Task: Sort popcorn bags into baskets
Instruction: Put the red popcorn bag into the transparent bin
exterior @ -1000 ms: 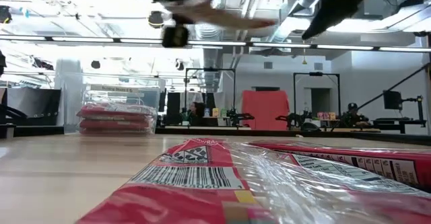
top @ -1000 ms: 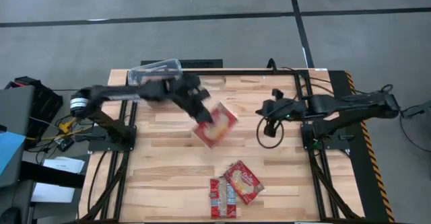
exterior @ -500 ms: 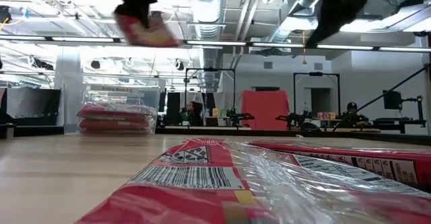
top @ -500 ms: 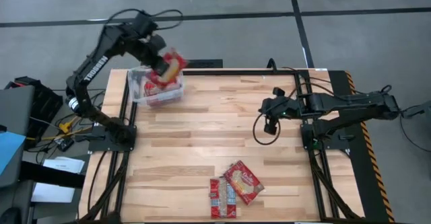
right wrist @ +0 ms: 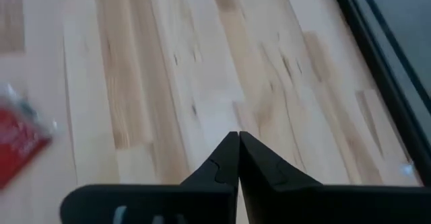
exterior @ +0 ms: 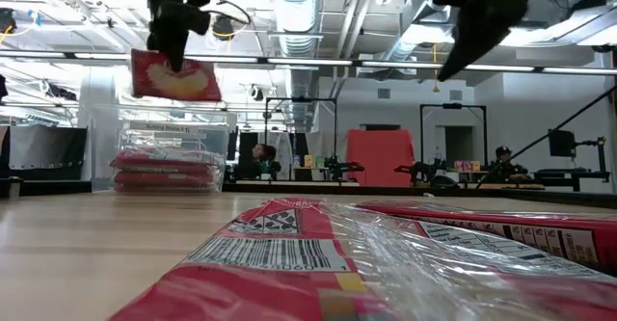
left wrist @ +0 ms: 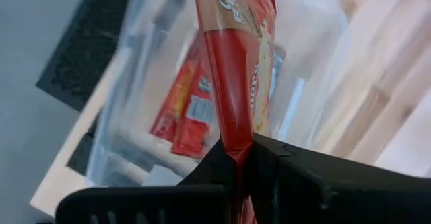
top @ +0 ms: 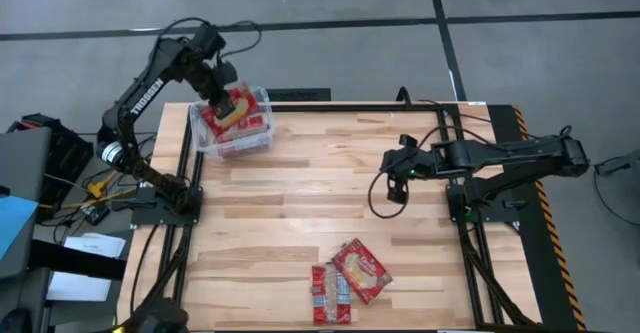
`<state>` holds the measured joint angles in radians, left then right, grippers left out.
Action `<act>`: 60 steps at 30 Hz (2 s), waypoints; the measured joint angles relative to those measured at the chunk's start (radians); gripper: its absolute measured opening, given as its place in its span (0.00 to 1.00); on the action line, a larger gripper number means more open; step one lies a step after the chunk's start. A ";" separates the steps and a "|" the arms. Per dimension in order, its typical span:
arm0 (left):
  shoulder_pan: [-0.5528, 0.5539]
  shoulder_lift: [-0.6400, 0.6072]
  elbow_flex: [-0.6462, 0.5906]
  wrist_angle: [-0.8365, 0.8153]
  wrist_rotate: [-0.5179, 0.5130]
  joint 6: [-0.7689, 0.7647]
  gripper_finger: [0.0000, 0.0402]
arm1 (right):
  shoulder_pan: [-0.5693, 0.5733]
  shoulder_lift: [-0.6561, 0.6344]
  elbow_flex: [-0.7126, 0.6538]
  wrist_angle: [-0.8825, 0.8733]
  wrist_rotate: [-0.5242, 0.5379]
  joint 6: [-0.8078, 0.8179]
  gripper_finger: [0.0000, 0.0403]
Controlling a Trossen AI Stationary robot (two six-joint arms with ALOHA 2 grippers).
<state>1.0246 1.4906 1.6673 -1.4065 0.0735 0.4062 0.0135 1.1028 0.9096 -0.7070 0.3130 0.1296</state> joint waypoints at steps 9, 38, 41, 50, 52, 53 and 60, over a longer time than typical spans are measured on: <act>-0.009 0.000 -0.187 0.037 0.071 0.136 0.00 | 0.008 0.032 -0.001 0.021 -0.001 0.004 0.05; -0.028 0.164 -0.265 0.165 0.112 0.241 0.14 | 0.003 0.032 -0.002 0.038 0.000 0.028 0.09; -0.029 0.164 -0.261 0.175 0.026 0.244 0.20 | 0.003 0.032 -0.002 0.037 0.001 0.039 0.11; -0.030 0.163 -0.166 0.201 -0.306 0.171 0.36 | -0.025 0.032 -0.002 0.038 0.002 0.030 0.09; -0.035 0.163 -0.129 0.181 -0.302 0.141 0.37 | -0.034 0.032 -0.002 0.038 0.001 0.030 0.08; -0.038 0.163 -0.109 0.164 -0.267 0.124 0.37 | -0.036 0.032 -0.002 0.038 0.000 0.030 0.08; -0.098 0.154 0.019 0.138 0.418 -0.124 0.36 | -0.014 0.032 -0.002 -0.010 -0.227 0.087 0.07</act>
<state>0.9263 1.6448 1.6867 -1.2685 0.4918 0.2826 -0.0009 1.1343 0.9077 -0.7173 0.0863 0.2163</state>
